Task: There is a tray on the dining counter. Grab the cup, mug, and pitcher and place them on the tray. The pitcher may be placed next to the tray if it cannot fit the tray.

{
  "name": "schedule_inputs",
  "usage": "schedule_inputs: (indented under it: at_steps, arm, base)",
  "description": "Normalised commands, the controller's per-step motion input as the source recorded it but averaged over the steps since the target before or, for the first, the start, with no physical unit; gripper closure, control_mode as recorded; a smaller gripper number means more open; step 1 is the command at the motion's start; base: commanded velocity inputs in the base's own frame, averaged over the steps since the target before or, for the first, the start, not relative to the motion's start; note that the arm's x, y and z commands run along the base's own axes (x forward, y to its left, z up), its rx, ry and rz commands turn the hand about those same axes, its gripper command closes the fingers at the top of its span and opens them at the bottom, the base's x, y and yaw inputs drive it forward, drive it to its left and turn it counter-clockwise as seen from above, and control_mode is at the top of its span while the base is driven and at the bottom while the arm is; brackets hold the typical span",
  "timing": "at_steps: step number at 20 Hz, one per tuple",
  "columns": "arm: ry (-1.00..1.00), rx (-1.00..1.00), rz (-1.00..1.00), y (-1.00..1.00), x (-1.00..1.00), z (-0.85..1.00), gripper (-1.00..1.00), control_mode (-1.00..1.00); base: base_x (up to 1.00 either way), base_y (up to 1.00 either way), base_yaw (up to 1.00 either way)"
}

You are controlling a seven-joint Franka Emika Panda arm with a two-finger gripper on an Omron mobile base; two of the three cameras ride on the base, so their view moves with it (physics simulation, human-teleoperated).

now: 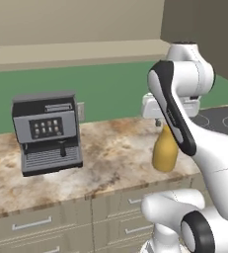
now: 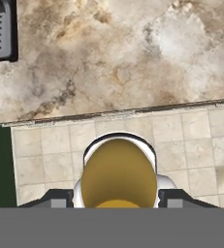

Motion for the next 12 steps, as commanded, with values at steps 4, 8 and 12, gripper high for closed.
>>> schedule_inputs:
  at_steps: [4,8,12]
  arm:
    - [0.0,0.0,0.0,0.0,0.0,0.0,1.0,1.0]
    - [0.0,0.0,0.0,0.0,0.0,0.0,1.0,1.0]
    - [0.0,0.0,0.0,0.0,0.0,0.0,1.0,1.0]
  base:
    - [-0.84,-0.31,-0.29]
    - [-0.55,-0.05,-0.43]
    - [-0.34,0.0,-0.54]
